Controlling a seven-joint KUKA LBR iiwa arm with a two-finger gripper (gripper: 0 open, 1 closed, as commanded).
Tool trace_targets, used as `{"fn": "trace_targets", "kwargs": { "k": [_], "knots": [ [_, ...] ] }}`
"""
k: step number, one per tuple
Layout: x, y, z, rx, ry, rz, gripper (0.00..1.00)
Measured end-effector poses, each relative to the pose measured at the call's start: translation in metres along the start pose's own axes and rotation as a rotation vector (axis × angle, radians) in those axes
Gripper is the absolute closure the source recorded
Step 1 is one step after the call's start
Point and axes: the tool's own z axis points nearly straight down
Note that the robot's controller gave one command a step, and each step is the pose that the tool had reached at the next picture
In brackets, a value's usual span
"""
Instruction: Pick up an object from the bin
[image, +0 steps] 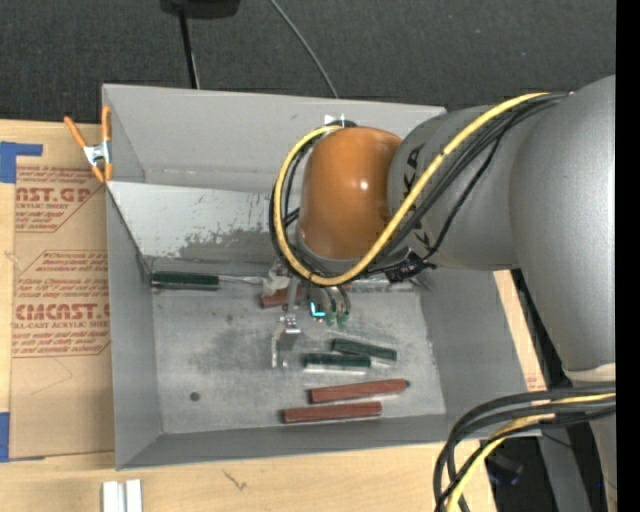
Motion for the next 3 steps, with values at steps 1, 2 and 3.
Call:
{"fn": "trace_targets", "kwargs": {
  "k": [1, 2, 3],
  "knots": [
    [-0.002, 0.000, -0.004, -0.001, -0.007, 0.000, 0.00],
    [-0.009, -0.034, 0.016, -0.001, -0.010, -0.083, 0.00],
    [-0.001, -0.063, 0.059, 0.002, -0.010, -0.141, 0.00]
  ]
}}
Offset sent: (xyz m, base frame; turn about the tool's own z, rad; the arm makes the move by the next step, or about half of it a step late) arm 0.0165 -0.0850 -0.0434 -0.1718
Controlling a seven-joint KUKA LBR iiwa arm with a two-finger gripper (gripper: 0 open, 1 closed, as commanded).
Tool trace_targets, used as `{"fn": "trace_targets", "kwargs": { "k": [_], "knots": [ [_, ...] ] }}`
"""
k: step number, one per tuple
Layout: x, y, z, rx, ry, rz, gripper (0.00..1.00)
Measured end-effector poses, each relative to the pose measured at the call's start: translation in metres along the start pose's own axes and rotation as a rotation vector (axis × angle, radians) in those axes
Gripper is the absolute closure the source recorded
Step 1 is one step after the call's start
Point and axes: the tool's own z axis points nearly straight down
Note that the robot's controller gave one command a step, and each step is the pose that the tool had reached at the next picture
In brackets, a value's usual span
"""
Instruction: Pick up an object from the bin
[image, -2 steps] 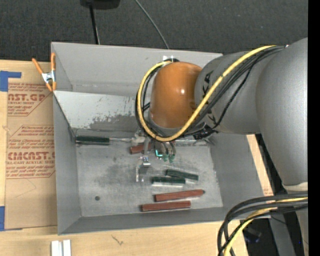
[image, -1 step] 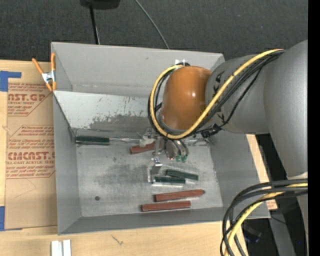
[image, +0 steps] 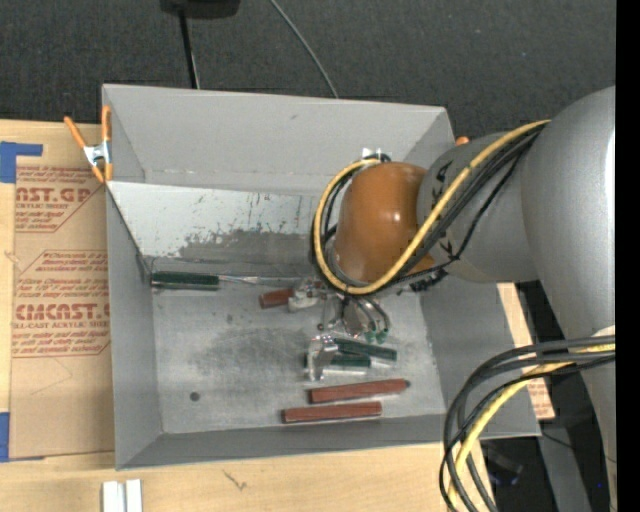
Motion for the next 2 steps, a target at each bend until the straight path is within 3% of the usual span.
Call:
{"fn": "trace_targets", "kwargs": {
  "k": [1, 2],
  "knots": [
    [0.006, -0.024, 0.000, -0.005, 0.003, -0.133, 0.00],
    [0.035, -0.050, 0.010, 0.000, -0.021, -0.145, 1.00]
  ]
}}
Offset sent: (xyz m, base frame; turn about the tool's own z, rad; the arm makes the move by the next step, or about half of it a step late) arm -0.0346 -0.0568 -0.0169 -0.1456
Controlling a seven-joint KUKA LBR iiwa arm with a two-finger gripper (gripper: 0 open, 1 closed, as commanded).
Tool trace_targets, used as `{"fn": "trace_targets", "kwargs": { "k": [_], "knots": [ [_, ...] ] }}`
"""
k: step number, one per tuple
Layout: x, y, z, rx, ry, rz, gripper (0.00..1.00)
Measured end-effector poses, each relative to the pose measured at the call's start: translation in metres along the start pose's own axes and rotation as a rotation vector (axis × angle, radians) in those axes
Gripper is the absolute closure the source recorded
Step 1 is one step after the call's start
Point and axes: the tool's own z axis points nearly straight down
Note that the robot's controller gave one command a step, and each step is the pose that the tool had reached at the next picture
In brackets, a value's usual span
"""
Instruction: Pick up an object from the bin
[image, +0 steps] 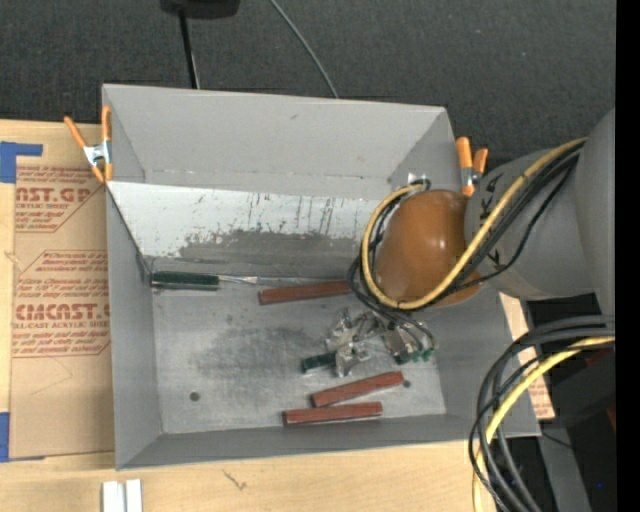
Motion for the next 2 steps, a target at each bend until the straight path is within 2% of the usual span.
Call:
{"fn": "trace_targets", "kwargs": {
  "k": [1, 2],
  "knots": [
    [0.000, 0.000, 0.000, 0.000, 0.000, 0.000, 1.00],
    [-0.009, -0.008, -0.164, -0.001, 0.016, -0.031, 1.00]
  ]
}}
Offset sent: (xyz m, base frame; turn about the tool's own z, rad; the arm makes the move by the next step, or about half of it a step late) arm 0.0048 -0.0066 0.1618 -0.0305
